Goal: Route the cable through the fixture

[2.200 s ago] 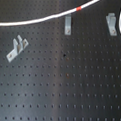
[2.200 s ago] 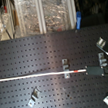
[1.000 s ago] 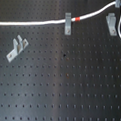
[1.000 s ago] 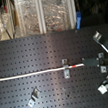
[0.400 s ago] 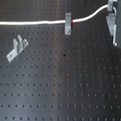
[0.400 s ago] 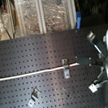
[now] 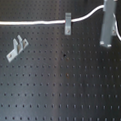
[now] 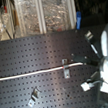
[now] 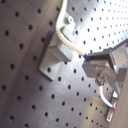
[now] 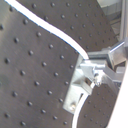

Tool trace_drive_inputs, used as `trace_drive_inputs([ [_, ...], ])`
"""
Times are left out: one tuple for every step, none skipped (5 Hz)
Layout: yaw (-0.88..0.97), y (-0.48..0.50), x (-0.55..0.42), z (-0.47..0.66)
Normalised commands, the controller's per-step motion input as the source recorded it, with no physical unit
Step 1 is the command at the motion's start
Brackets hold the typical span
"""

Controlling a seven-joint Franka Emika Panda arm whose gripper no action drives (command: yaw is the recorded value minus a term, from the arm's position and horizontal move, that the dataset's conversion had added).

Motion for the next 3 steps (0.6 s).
trace_drive_inputs([
  [0.0,0.0,0.0,0.03],
  [0.11,-0.238,-0.455,0.41],
  [0.01,0.0,0.0,0.0],
])
